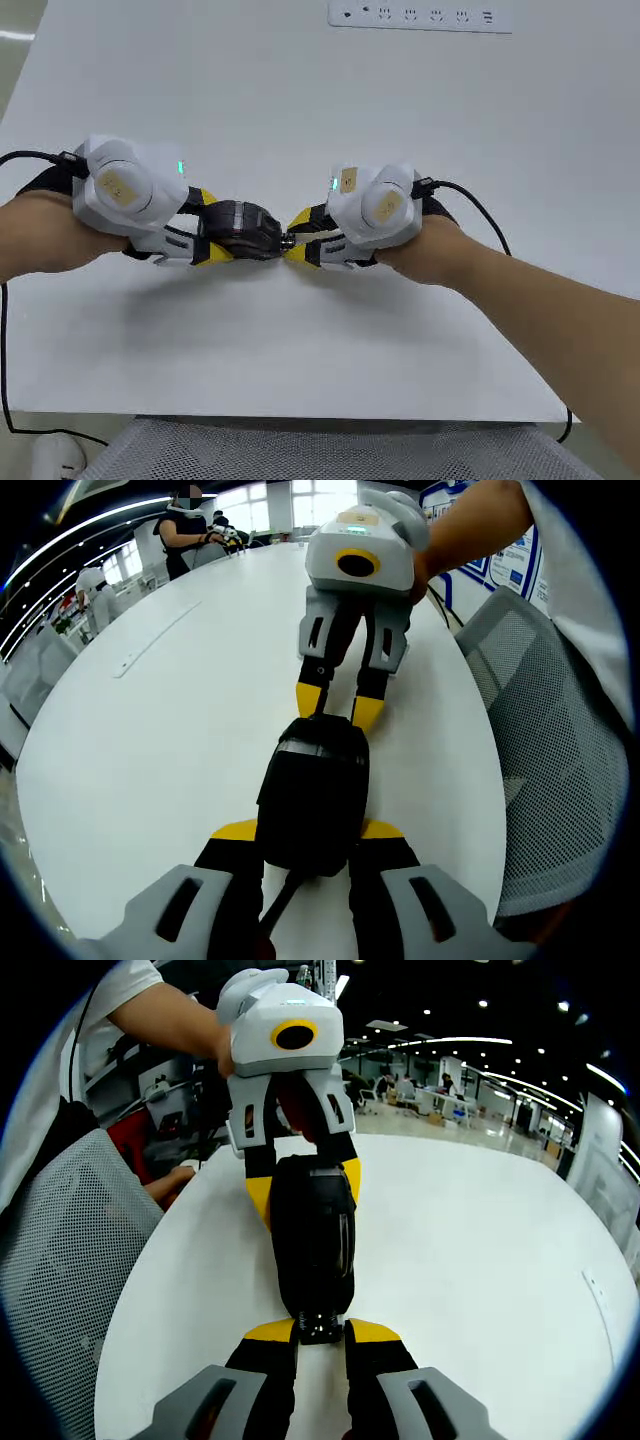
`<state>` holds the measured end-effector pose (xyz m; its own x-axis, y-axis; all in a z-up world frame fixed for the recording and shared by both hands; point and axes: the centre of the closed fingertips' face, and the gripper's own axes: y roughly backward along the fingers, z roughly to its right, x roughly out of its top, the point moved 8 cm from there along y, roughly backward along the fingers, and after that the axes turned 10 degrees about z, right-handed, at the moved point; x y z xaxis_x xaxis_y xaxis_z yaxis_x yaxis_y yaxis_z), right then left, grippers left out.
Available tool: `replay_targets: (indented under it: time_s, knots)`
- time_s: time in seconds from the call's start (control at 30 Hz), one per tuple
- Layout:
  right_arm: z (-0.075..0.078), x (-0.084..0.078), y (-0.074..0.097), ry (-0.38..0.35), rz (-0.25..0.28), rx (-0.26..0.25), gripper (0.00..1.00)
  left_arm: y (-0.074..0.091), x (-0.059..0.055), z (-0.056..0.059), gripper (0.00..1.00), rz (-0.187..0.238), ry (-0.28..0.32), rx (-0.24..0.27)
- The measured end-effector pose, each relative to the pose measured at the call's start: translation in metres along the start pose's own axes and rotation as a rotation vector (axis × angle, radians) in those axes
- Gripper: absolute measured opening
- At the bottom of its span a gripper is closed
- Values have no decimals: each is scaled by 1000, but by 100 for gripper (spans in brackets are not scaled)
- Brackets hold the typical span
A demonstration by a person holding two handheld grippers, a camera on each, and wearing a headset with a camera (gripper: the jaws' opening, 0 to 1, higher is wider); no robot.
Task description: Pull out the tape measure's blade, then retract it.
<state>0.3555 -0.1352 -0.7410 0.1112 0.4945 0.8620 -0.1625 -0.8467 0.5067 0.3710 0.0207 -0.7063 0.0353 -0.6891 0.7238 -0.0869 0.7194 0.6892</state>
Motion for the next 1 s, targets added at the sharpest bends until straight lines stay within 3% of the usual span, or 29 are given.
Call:
replay_targets:
  time_s: [1.0]
  knots:
    - [-3, -3, 3, 33, 1, 2, 11, 0, -2, 0, 27, 4, -17, 1]
